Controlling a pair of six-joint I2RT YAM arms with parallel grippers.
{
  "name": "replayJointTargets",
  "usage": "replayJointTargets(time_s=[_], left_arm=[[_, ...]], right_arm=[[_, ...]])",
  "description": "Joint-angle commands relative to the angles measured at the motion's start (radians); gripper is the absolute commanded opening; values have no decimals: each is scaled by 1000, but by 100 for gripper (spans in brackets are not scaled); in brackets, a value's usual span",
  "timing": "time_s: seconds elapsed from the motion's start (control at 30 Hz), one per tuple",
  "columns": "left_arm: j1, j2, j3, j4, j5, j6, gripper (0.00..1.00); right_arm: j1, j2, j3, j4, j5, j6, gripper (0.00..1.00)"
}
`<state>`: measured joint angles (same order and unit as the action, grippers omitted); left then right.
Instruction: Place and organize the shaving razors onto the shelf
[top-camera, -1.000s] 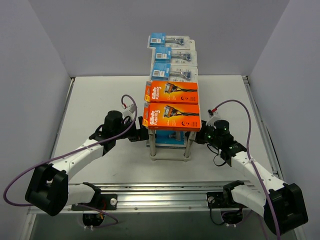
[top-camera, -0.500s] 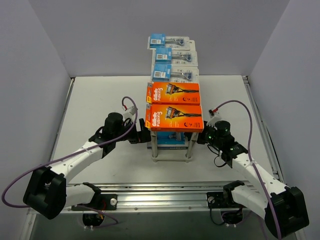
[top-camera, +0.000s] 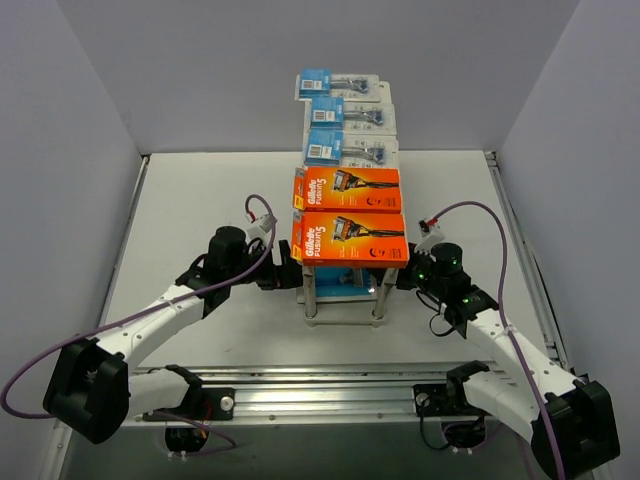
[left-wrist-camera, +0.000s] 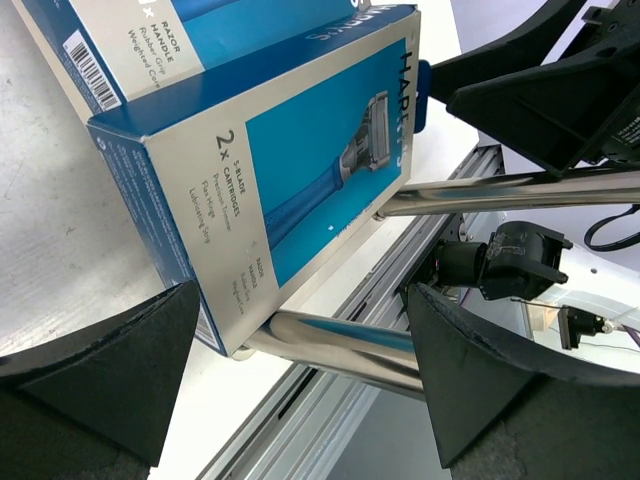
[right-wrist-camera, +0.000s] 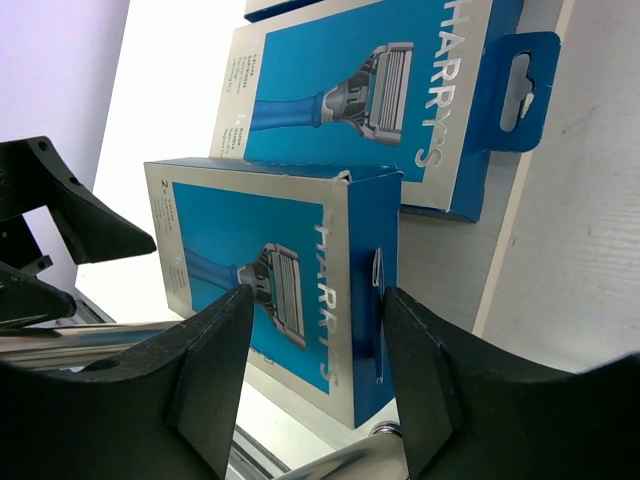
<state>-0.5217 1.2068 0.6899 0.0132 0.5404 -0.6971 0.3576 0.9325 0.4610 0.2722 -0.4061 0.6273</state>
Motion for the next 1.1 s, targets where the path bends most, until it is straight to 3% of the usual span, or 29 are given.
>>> replayJointTargets(time_s=[0.0, 0.23, 0.37, 0.8, 0.93, 1.07], left_arm=[[15, -46, 17, -51, 16, 33, 94], [107, -82, 26, -117, 47, 67, 94], [183, -95, 28, -137, 90, 76, 94], [316, -53, 135, -249, 148, 174, 94], [364, -43, 172, -292, 132, 212, 94], [391, -41, 233, -407, 29, 324, 94]], right_arm=[[14, -38, 1, -36, -11, -29, 51], [6, -73, 13, -73, 56, -34, 55], [-11, -78, 22, -80, 84, -29, 64], [-170, -41, 54, -67, 55, -14, 69], [-209, 6, 91, -82, 41, -41, 69], [-227, 44, 140, -109, 56, -75, 70]])
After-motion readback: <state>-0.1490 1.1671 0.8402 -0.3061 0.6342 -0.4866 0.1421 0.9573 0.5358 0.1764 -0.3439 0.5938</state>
